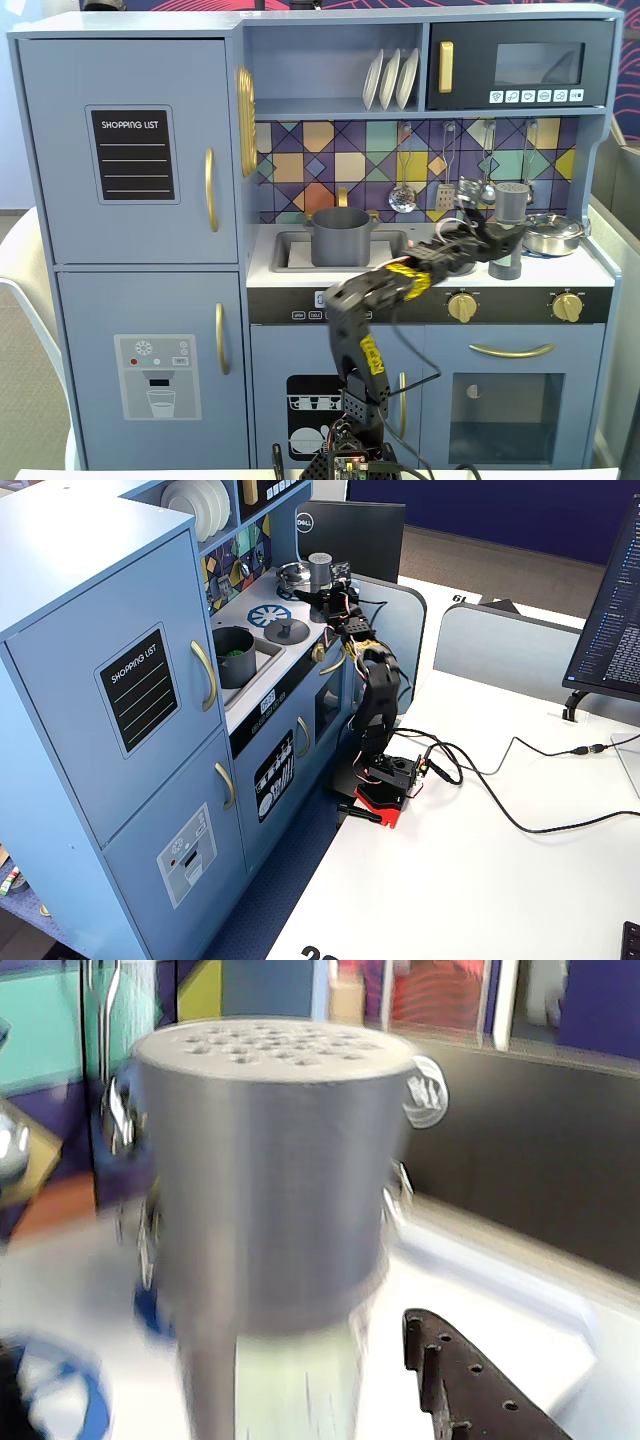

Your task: Put salt in the gray recipient

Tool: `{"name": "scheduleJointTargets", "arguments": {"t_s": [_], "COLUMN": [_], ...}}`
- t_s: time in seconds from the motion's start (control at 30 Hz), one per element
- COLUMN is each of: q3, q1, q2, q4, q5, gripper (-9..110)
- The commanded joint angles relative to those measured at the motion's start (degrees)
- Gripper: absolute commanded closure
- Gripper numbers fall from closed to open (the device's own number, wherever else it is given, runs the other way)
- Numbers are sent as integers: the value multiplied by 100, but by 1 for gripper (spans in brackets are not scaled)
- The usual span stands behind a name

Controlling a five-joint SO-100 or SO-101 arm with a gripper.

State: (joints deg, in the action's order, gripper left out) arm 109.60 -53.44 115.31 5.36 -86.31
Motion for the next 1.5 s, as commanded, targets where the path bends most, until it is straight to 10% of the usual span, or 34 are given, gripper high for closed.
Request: {"name": "scheduleJointTargets", "arguments": {"t_s": [0.0,0.2,0.33,0.8,1.47], "q3": [70,193,1178,6768,6899], "q1": [88,2320,4157,4799,5238], "q2": [2795,4781,5317,6882,6917], "q4": [3542,7761,8921,5862,6935], "q5": [-141,-984,-1151,246,782], "gripper": [59,98,101,101,101]}}
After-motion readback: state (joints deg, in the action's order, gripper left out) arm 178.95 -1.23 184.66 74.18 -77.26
